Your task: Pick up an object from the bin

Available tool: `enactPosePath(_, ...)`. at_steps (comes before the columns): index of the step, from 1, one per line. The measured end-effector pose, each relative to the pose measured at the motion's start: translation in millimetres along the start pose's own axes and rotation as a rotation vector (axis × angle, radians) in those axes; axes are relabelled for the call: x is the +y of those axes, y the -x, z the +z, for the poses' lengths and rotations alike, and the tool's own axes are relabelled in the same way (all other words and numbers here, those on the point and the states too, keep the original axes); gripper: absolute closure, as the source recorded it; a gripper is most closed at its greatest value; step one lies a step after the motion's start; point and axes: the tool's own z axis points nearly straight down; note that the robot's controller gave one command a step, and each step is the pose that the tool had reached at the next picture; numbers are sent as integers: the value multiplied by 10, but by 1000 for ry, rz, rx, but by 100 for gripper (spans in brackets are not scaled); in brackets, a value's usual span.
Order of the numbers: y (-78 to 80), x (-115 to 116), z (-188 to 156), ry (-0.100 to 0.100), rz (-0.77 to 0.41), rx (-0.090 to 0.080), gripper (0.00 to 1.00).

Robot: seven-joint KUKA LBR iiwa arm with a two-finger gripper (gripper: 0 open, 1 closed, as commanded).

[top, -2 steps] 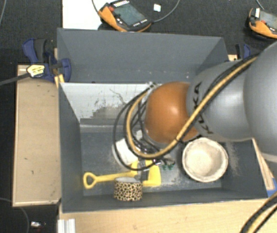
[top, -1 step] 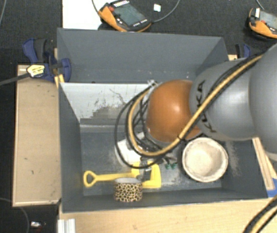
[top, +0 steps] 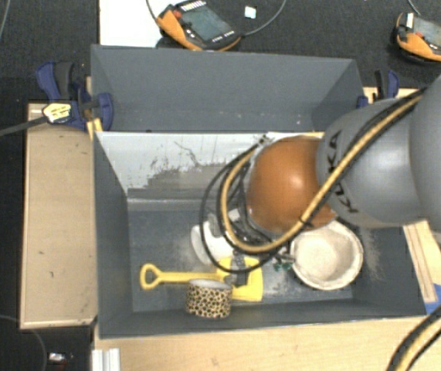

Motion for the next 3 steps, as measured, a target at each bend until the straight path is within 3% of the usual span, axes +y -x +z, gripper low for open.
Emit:
enactPosePath(1,87,4,47,0,-61,15,0)
enactPosePath(2,0,-341,175,16,26,-63,100)
enactPosePath(3,2,-340,173,16,27,-62,100)
